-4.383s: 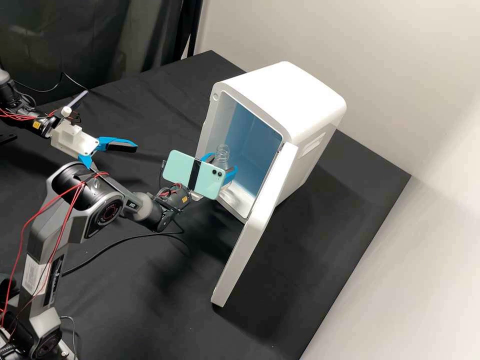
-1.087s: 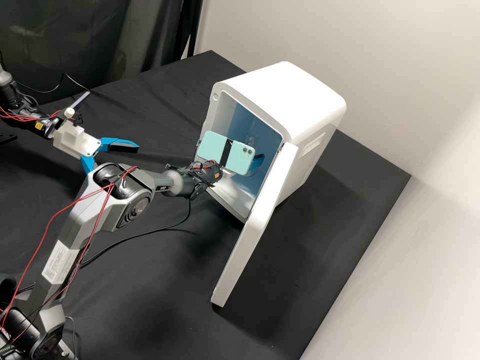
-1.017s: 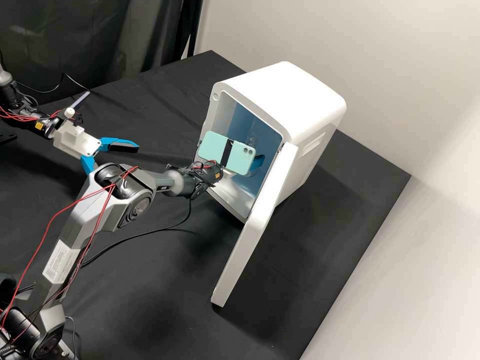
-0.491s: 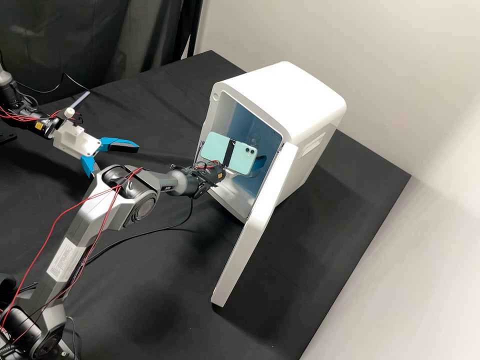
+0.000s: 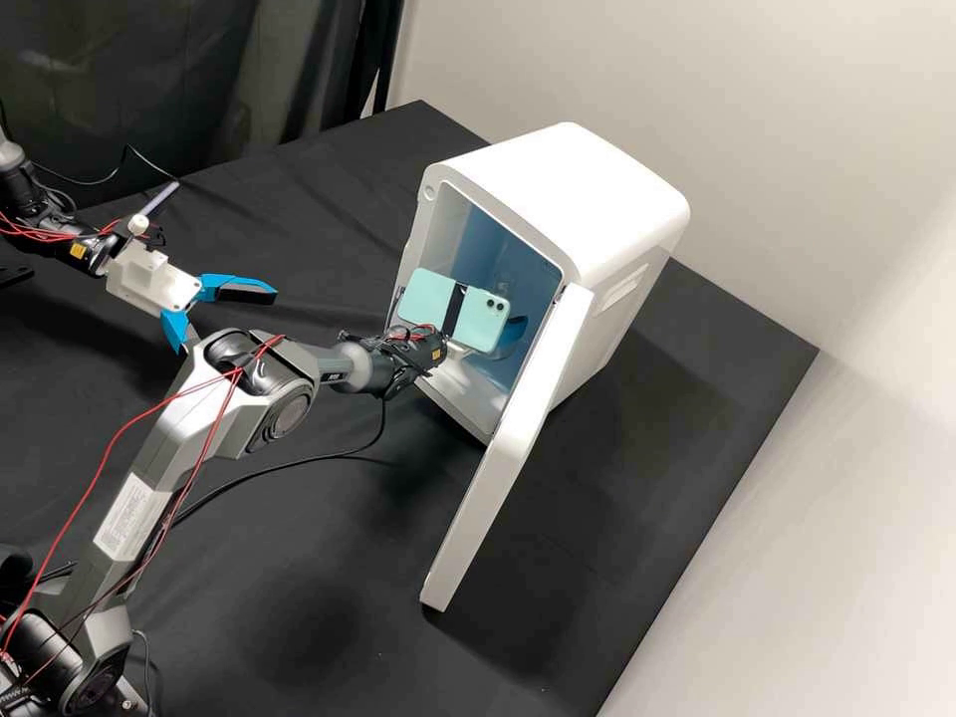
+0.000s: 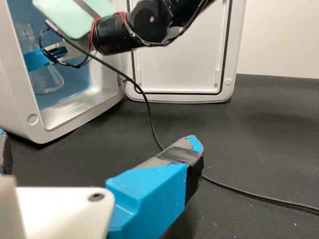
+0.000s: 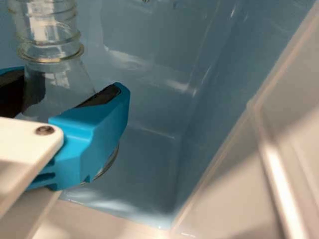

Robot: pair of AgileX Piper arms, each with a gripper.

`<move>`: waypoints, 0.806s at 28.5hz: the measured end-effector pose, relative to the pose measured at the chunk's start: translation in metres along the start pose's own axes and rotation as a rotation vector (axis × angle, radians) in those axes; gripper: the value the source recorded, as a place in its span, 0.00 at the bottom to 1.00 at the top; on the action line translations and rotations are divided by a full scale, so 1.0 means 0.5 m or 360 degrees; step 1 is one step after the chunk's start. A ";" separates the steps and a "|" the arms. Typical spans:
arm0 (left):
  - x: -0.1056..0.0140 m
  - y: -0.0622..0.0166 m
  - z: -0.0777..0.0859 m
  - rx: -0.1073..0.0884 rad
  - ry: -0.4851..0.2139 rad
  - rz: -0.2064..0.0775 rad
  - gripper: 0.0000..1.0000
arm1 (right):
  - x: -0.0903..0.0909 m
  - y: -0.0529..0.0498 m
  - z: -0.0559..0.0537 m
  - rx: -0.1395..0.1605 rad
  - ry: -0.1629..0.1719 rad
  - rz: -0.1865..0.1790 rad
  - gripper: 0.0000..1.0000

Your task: Place the flask in the incubator

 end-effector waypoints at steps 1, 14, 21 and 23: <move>0.000 0.000 0.000 0.0000 0.0000 0.0000 1.00 | 0.001 -0.005 0.004 -0.0001 -0.0007 -0.0009 0.00; 0.000 0.000 0.000 0.0000 0.0000 0.0000 1.00 | 0.001 -0.022 0.019 -0.0027 -0.0017 -0.0011 0.00; 0.000 0.000 0.000 0.0000 0.0000 0.0000 1.00 | 0.001 -0.022 0.019 -0.0027 -0.0017 -0.0011 0.00; 0.000 0.000 0.000 0.0000 0.0000 0.0000 1.00 | 0.001 -0.022 0.019 -0.0028 -0.0016 -0.0009 0.00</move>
